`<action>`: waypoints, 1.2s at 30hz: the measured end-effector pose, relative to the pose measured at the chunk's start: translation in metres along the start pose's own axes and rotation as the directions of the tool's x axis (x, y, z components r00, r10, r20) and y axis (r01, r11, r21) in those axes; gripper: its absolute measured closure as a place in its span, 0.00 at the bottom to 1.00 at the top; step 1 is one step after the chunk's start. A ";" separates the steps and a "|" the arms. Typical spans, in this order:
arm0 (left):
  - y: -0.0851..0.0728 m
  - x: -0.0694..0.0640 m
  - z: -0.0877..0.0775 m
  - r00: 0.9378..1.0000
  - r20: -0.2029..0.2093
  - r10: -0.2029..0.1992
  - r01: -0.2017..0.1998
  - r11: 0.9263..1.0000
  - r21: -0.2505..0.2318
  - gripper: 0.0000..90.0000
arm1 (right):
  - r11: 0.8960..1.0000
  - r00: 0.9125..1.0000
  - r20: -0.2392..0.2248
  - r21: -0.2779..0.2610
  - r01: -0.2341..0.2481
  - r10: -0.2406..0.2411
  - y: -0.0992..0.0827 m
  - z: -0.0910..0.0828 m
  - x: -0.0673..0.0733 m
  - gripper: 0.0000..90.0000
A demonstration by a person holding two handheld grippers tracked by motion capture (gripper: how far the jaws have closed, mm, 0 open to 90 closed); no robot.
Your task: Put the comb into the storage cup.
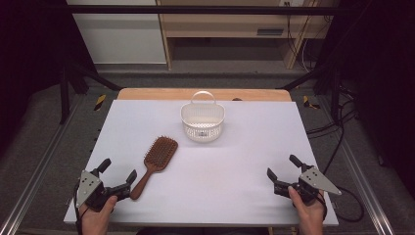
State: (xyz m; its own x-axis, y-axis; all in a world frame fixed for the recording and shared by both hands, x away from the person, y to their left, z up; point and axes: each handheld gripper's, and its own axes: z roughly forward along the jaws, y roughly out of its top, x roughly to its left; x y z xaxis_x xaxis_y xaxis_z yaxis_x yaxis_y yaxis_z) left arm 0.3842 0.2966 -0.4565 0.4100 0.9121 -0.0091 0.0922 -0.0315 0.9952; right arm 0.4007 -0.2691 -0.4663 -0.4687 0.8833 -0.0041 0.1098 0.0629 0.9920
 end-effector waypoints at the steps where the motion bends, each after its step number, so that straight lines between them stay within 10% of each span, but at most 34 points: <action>1: 0.000 0.000 0.000 1.000 -0.002 -0.001 0.001 1.000 -0.001 0.02 | 1.000 1.000 0.002 -0.001 0.000 0.000 0.000 0.000 0.000 0.07; 15: 0.002 -0.010 0.010 1.000 0.020 -0.015 0.013 0.998 0.058 0.02 | 1.000 1.000 0.003 0.006 0.011 -0.011 0.001 0.002 0.004 0.06; 22: 0.014 -0.025 0.023 0.997 0.046 0.058 -0.064 0.988 0.142 0.03 | 0.999 0.999 -0.004 0.010 0.043 -0.043 0.002 0.005 0.010 0.06; 36: 0.038 -0.047 0.041 0.985 0.114 0.129 -0.160 0.932 0.326 0.02 | 0.997 0.997 -0.017 0.010 0.076 -0.076 0.004 0.006 0.016 0.05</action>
State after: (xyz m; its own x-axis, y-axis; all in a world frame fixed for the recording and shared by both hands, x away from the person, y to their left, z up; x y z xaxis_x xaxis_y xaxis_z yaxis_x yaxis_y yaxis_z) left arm 0.4061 0.2356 -0.4218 0.5191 0.8478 0.1086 0.3158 -0.3083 0.8973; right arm 0.3990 -0.2517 -0.4635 -0.4909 0.8678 -0.0775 0.0827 0.1350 0.9874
